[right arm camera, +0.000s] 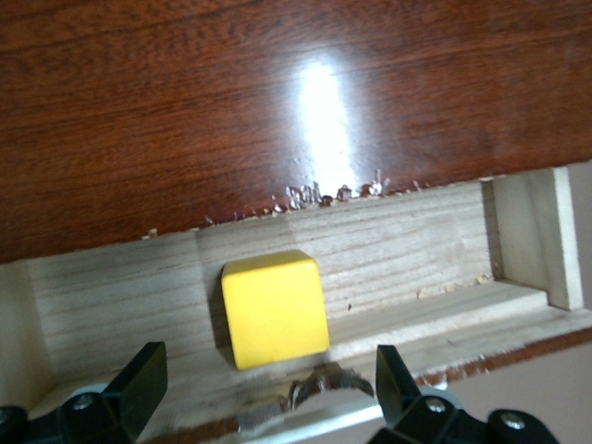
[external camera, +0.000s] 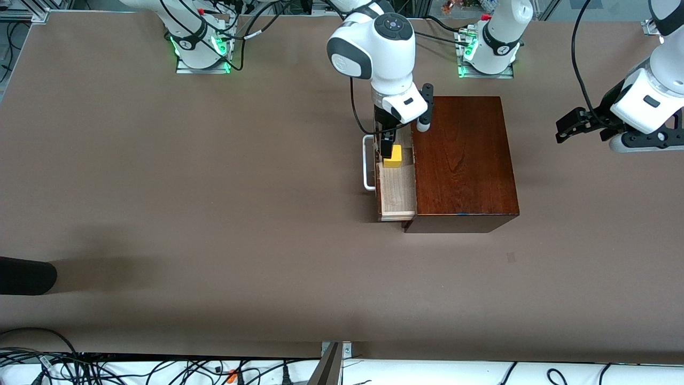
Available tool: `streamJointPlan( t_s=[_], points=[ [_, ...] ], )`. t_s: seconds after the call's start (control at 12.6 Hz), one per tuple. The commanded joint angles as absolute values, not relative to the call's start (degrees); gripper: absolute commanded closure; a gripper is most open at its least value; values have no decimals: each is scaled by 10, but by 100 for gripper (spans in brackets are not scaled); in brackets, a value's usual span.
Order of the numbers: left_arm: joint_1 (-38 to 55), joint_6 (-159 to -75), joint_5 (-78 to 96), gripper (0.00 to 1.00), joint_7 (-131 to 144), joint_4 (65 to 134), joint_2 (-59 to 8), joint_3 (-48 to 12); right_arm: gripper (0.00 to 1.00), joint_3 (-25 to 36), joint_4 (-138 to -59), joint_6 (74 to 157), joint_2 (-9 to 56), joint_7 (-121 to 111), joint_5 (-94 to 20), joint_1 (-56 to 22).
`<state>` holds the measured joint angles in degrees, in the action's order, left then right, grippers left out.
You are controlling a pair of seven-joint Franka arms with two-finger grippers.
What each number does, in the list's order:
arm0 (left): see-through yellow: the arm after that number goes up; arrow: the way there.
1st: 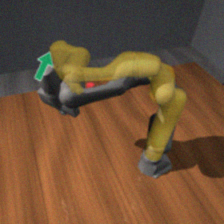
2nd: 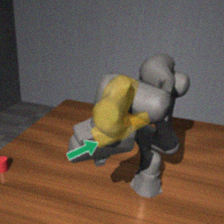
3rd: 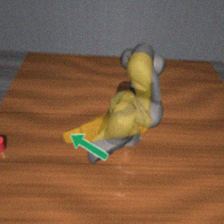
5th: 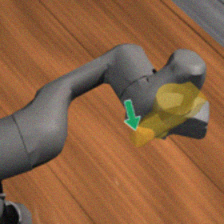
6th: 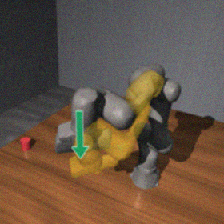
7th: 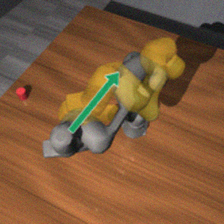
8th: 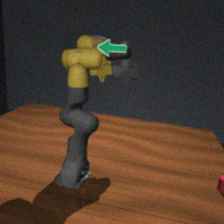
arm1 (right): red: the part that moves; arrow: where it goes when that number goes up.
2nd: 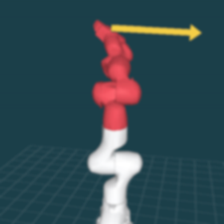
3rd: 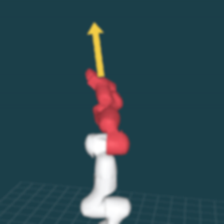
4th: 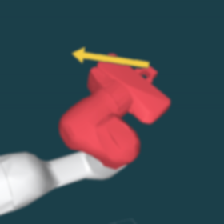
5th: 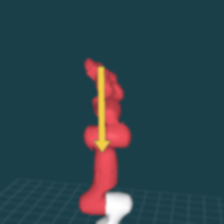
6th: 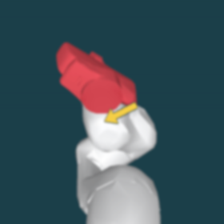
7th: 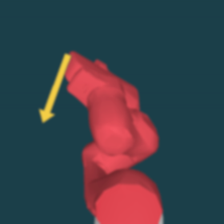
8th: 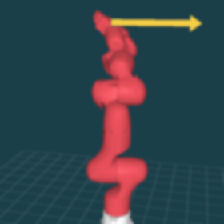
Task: Open drawer, take yellow block, close drawer
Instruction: 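Lower the right gripper into the drawer and grasp the yellow cube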
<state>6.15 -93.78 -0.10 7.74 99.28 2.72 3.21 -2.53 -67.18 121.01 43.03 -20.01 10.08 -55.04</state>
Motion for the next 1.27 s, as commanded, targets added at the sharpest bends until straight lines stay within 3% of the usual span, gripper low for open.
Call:
streamJointPlan(
  t_s=[0.0, 1.19],
  points=[
    [69, -914, 2, 0, 83, 963, 18, 35, 0, -19, -648, 1230, 461, -209, 110, -560],
    [72, -914, 3, 0, 84, 960, 17, 33, 0, -18, -649, 1245, 480, -216, 124, -559]
  ],
)
